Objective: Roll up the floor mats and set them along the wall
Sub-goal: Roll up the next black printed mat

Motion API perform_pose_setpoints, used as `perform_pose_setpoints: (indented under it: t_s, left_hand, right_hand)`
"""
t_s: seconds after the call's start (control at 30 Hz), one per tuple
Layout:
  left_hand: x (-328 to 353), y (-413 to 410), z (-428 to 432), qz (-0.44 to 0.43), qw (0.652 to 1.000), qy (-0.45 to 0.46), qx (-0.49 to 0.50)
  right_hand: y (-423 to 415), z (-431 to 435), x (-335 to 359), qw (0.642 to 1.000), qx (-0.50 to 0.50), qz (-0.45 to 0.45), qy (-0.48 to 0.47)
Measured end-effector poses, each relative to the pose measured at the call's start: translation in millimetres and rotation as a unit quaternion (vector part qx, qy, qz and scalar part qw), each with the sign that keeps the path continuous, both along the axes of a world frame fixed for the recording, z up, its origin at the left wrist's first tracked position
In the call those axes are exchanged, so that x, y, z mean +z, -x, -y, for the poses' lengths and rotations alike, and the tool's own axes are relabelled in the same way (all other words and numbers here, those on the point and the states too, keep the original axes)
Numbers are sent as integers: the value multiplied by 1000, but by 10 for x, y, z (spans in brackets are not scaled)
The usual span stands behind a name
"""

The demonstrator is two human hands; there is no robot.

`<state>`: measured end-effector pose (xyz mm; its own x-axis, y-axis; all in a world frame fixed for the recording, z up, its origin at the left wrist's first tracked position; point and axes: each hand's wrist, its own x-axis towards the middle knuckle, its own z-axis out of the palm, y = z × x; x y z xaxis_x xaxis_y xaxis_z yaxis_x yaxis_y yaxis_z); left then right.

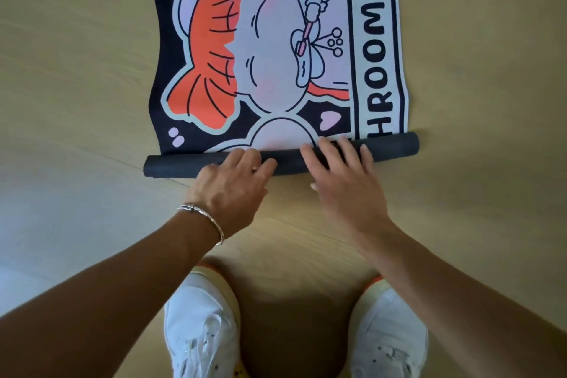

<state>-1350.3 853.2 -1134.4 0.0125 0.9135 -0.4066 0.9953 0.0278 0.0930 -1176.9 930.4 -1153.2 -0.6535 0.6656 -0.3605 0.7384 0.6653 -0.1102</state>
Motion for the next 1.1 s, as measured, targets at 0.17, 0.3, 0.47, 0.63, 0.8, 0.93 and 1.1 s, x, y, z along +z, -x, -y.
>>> perform_pose_setpoints:
  t_s: [0.17, 0.3, 0.47, 0.63, 0.8, 0.93, 1.1]
  left_hand:
    - [-58, 62, -131, -30, 999, -23, 27]
    - [-15, -10, -242, -29, 998, -6, 52]
    - [77, -12, -76, 57, 994, 89, -18]
    - [62, -45, 56, 67, 987, 138, -51]
    - [68, 57, 105, 98, 993, 61, 6]
    - [-12, 29, 267, 61, 993, -101, 17]
    - [-157, 71, 215, -5, 996, -82, -18]
  right_hand:
    - [237, -230, 34, 1000, -21, -18, -6]
    - [197, -295, 173, 998, 4, 7, 61]
    - [86, -39, 329, 983, 5, 81, 168]
    - [-239, 584, 268, 995, -31, -5, 90]
    - [-199, 576, 126, 996, -19, 25, 83]
    - [72, 188, -3, 995, -56, 24, 82]
    - [246, -115, -53, 995, -87, -24, 43]
